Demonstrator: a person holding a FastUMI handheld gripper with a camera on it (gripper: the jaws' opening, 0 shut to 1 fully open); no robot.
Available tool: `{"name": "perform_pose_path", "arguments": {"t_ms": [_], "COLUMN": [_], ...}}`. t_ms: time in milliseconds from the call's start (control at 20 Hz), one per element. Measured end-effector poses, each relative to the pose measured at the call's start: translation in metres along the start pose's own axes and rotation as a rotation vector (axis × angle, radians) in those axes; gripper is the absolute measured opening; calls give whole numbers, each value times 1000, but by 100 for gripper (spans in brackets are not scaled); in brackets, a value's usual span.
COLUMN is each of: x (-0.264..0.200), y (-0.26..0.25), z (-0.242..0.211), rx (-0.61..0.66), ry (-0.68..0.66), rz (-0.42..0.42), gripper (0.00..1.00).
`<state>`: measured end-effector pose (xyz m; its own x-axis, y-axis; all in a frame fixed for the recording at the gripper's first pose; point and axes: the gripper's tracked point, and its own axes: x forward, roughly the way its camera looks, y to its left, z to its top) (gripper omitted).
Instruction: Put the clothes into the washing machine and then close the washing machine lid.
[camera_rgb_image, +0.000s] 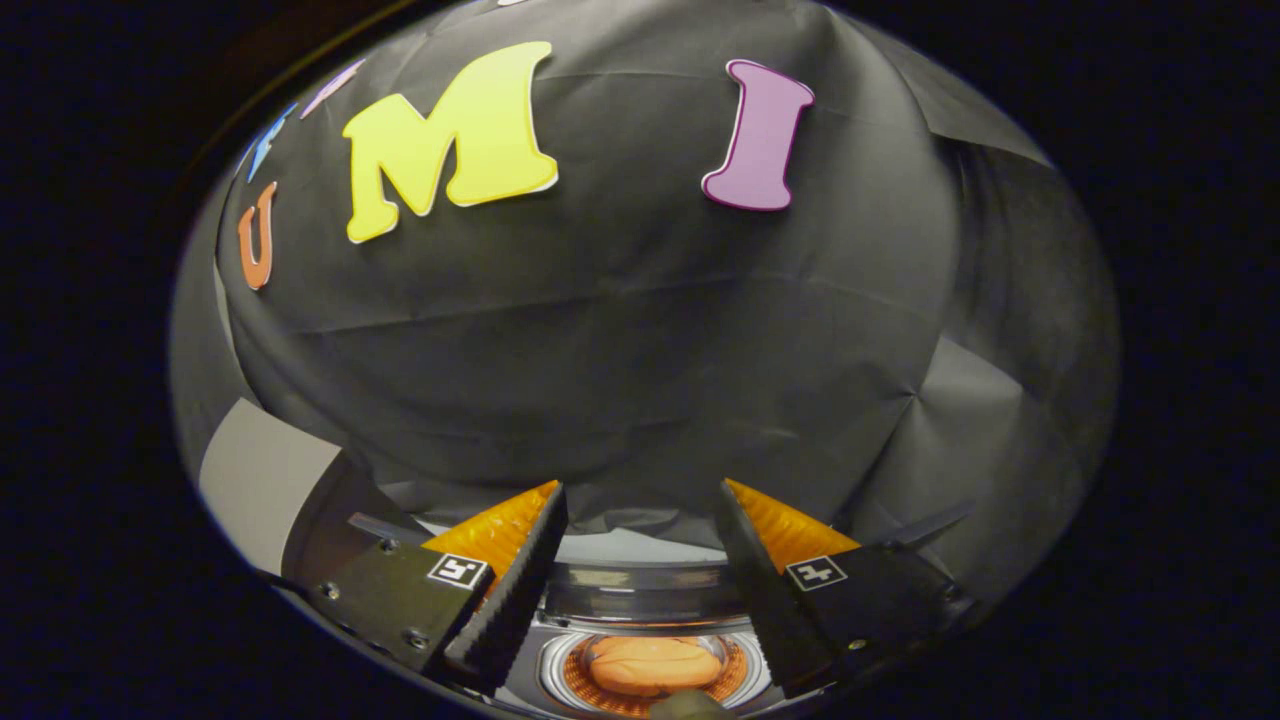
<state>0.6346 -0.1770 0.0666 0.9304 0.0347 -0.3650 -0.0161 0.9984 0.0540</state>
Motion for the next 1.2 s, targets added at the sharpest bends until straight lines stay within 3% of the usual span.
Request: {"name": "perform_pose_path", "arguments": {"t_ms": [700,1200], "x": [-46,-70], "y": [-1,-1], "z": [-34,-60], "rx": [-14,-14], "ry": [-111,-122], "rz": [-36,-39], "gripper": [93,94]}}
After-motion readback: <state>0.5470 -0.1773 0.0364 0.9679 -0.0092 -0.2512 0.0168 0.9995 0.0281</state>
